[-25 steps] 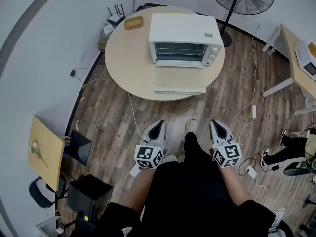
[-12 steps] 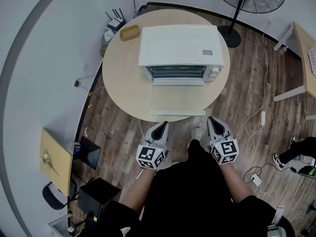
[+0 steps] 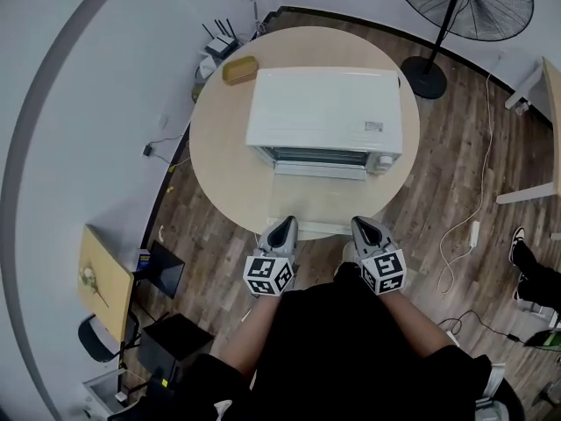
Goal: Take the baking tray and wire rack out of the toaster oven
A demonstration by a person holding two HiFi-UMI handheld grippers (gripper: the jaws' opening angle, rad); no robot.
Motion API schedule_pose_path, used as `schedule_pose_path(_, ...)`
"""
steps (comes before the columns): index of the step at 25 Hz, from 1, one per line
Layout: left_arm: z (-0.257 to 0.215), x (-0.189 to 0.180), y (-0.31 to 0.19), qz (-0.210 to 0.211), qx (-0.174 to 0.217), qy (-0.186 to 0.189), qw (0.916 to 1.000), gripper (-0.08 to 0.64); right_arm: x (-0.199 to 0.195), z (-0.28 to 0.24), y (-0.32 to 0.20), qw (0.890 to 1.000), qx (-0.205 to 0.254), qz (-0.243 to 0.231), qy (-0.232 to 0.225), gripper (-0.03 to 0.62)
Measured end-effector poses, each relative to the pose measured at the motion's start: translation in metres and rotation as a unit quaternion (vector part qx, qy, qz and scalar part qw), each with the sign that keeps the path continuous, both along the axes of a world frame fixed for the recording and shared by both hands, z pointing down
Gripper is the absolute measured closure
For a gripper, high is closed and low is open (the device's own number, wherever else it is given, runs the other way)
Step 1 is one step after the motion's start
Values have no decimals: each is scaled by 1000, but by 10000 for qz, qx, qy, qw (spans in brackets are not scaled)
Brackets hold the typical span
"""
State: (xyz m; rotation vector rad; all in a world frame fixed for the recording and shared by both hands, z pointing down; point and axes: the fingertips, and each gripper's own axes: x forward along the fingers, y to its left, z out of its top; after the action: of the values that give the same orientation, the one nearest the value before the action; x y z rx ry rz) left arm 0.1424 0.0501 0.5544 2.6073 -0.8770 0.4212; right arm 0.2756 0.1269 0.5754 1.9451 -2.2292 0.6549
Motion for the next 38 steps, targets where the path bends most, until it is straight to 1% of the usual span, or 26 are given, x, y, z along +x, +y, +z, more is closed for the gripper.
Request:
schedule_pose_path(4, 7, 6, -17, -238, -45, -3, 9997, 538, 10, -2, -19, 9999, 59, -83, -19, 594)
schedule_pose_path(7, 11, 7, -30, -462, -153, 53, 9988, 538, 23, -3, -32, 9999, 73, 110, -26, 594)
schedule_pose_path(10, 18, 5, -40, -698, -320, 143, 9969, 538, 30, 1, -41, 9995, 77, 241, -208, 594)
schedule_pose_path(12, 24, 4, -50, -802, -453, 239, 9955, 538, 30, 5, -51, 9985, 64, 296, -456, 594)
schedule_pose_path(14, 31, 4, -62, -851, -595, 363, 9939, 538, 29, 12, -62, 9957, 1, 420, -832, 594)
schedule_pose_path(17, 41, 10, -76, -754, -811, 634, 9918, 538, 26, 21, -77, 9883, -58, 631, -1388, 594)
schedule_pose_path(20, 51, 17, -93, -680, -1089, 919, 9875, 538, 18, 27, -97, 9809, 26, 712, -1811, 592)
schedule_pose_path(22, 57, 18, -103, -739, -1308, 1145, 9820, 538, 13, 34, -104, 9748, 49, 808, -2080, 592)
schedule_pose_path(24, 64, 18, -111, -815, -1472, 1294, 9772, 538, 12, 43, -107, 9687, 0, 991, -2274, 592)
schedule_pose_path(26, 71, 20, -120, -778, -1552, 1319, 9759, 538, 16, 53, -112, 9630, -78, 1219, -2400, 591)
schedule_pose_path(28, 80, 23, -127, -681, -1681, 1319, 9745, 533, 22, 66, -116, 9550, -188, 1458, -2576, 584)
schedule_pose_path(29, 84, 24, -132, -671, -1788, 1373, 9719, 510, 25, 73, -119, 9494, -228, 1583, -2704, 560)
schedule_pose_path(31, 94, 24, -145, -746, -2067, 1606, 9623, 443, 32, 85, -126, 9364, -235, 1857, -2969, 508)
schedule_pose_path(32, 100, 23, -152, -824, -2218, 1736, 9560, 425, 35, 91, -129, 9302, -220, 1995, -3073, 495)
schedule_pose_path(34, 114, 22, -163, -999, -2474, 1906, 9447, 407, 41, 102, -132, 9192, -212, 2232, -3238, 471)
schedule_pose_path(36, 127, 25, -169, -1112, -2636, 1950, 9381, 399, 48, 111, -135, 9088, -196, 2364, -3431, 459)
schedule_pose_path(38, 138, 32, -171, -1192, -2771, 1978, 9327, 393, 55, 118, -140, 8988, -116, 2401, -3666, 457)
